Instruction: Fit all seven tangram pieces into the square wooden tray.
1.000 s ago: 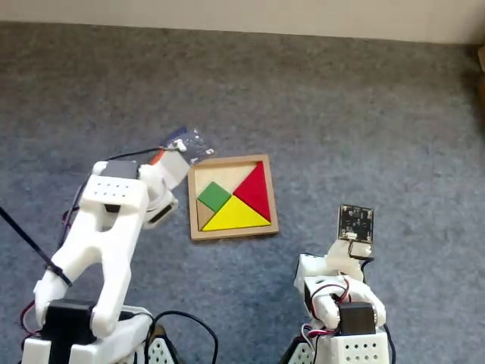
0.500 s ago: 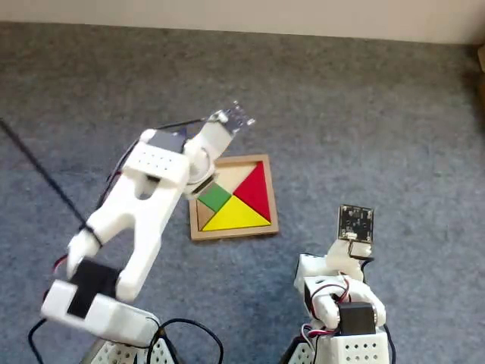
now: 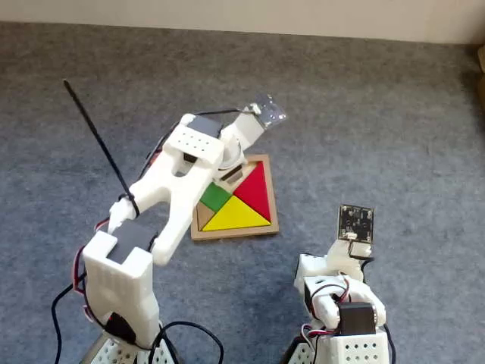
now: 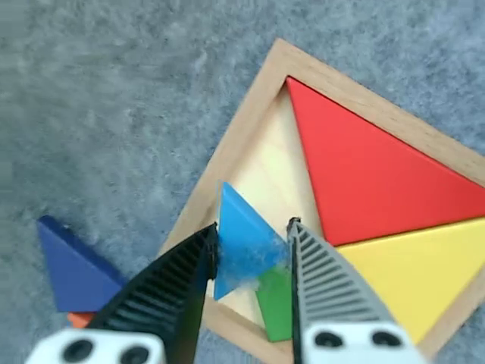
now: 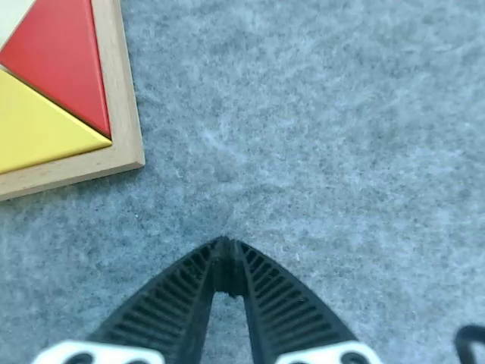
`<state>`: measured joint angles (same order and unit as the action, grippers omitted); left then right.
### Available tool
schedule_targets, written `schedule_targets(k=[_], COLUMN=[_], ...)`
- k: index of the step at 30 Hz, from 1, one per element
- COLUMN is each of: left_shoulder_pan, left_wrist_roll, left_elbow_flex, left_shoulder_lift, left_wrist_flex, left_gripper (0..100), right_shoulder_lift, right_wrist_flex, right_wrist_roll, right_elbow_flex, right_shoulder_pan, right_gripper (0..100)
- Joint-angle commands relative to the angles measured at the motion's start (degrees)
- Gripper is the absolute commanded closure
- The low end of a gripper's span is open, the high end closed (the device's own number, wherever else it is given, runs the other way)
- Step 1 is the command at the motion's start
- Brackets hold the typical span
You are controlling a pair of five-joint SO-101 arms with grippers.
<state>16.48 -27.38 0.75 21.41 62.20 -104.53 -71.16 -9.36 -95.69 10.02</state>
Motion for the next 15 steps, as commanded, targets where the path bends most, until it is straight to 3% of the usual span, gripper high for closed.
schedule_targets(k=[1,4,9,15], left_shoulder_pan=[0.7,0.6,0.7,0.4], left_wrist_roll=[-0.9,-1.0,-0.7,-0.6], left_elbow_flex=[3.8,3.7,3.4,3.8], left_shoulder_lift=[0.2,0.4,0.4,0.2], left_wrist_flex=[-0.4,-0.5,0.4,2.3], left_gripper=[90,89,76,76], right_shoulder_lift=[-1.2,-1.2,-1.2,-1.2], right_wrist_flex=[-0.6,-0.6,-0.6,-0.6], right_wrist_roll=[-0.4,-0.4,-0.4,-0.4], right_elbow_flex=[-6.9,-6.9,-6.9,-6.9], right_shoulder_pan=[-0.4,-0.4,-0.4,-0.4], right_gripper=[99.3,99.3,99.3,99.3])
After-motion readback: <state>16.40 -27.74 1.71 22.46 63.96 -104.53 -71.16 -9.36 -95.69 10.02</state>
